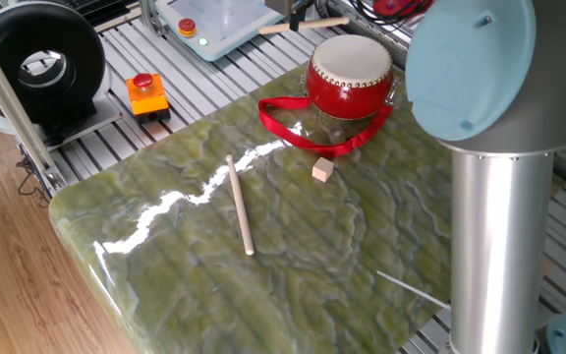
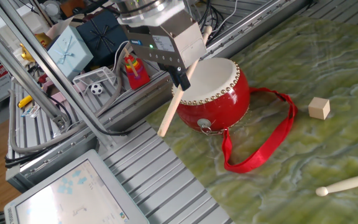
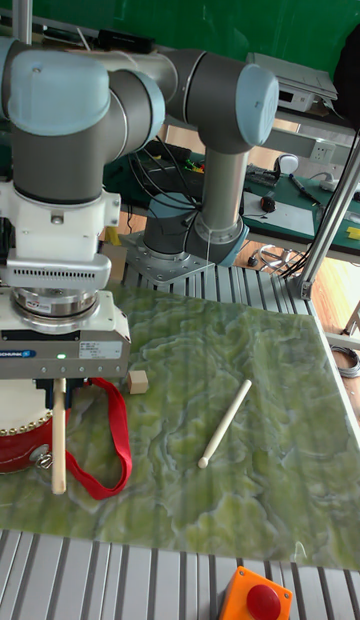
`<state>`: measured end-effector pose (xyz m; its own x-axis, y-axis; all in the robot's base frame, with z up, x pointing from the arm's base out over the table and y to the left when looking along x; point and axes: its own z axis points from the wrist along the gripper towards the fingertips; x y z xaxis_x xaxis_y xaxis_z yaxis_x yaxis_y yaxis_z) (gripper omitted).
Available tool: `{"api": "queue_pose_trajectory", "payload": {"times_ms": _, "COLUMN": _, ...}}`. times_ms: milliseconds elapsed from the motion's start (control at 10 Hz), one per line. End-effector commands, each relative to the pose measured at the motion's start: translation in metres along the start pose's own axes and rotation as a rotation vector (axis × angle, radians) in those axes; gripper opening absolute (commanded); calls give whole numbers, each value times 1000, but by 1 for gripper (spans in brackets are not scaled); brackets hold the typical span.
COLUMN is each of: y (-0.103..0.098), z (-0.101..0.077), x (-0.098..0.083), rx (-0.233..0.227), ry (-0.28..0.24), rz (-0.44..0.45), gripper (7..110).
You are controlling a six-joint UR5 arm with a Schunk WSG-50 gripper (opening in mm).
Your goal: Play the drum
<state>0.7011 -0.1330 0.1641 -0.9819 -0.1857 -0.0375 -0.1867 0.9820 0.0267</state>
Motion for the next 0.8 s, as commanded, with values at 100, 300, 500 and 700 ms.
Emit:
{"api": "queue_pose_trajectory", "payload": {"times_ms": 100, "y": 5, "z": -8, "x": 1, "rx": -26, "ry": -19, "rz": -4, "gripper": 7}}
{"api": "queue_pose_trajectory", "payload": {"times_ms": 300, "y": 1, "z": -6, "x": 3, "rx": -13, "ry": -10, "rz": -7, "gripper": 7}}
{"api": "queue_pose_trajectory", "payload": {"times_ms": 500, "y": -10, "z": 4, "x": 6, "rx": 7, "ry": 13, "rz": -23, "gripper": 7}}
{"api": "queue_pose_trajectory", "payload": {"times_ms": 700, "y": -21, "z": 22, "x": 6, "rx": -9, "ry": -25, "rz": -31, "gripper": 7}}
